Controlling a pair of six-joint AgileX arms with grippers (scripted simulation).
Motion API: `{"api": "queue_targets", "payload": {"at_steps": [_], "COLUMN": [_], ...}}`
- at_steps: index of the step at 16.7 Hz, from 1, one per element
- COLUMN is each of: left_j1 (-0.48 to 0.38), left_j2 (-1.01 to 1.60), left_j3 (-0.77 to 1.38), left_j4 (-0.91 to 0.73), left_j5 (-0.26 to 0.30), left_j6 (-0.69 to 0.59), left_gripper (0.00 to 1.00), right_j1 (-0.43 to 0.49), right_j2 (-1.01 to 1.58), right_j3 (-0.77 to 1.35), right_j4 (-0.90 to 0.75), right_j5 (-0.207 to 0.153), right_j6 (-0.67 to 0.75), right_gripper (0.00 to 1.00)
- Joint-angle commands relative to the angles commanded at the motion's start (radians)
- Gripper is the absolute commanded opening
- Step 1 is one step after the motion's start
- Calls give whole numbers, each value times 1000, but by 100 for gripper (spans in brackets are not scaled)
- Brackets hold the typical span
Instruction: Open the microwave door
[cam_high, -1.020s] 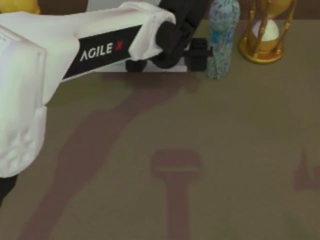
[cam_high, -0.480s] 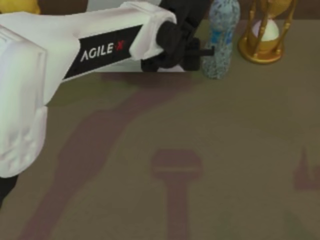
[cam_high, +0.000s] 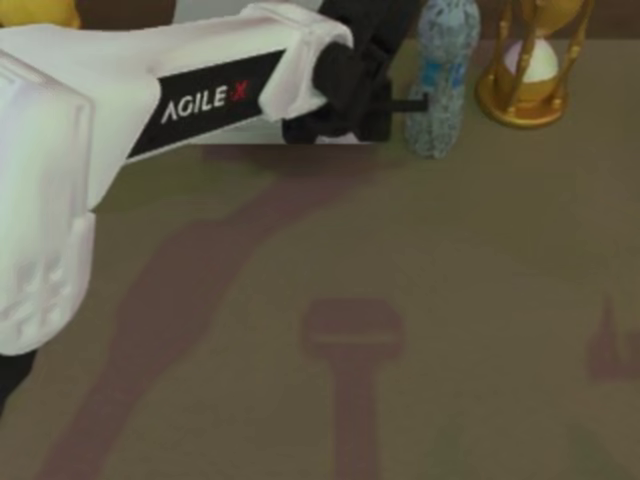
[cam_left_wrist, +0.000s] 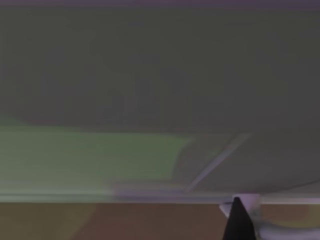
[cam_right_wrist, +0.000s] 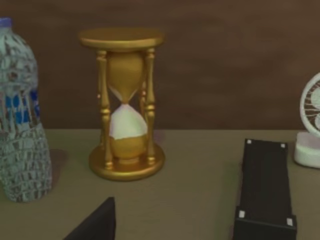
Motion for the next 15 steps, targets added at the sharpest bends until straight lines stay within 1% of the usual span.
{"api": "queue_targets", "payload": {"at_steps": [8, 15], "left_j1": [4, 4], "left_j2": [-67, -68], "left_j3": [-101, -102], "left_j4": [57, 59], "left_j5": [-33, -33], "left_j6": [-27, -27], "left_gripper": [0, 0], "right_j1": [0, 0], "right_j2": [0, 0], "right_j3": [0, 0], "right_j4": [0, 0], "right_j5": [0, 0], "right_j6": [0, 0], "right_gripper": [100, 100]}}
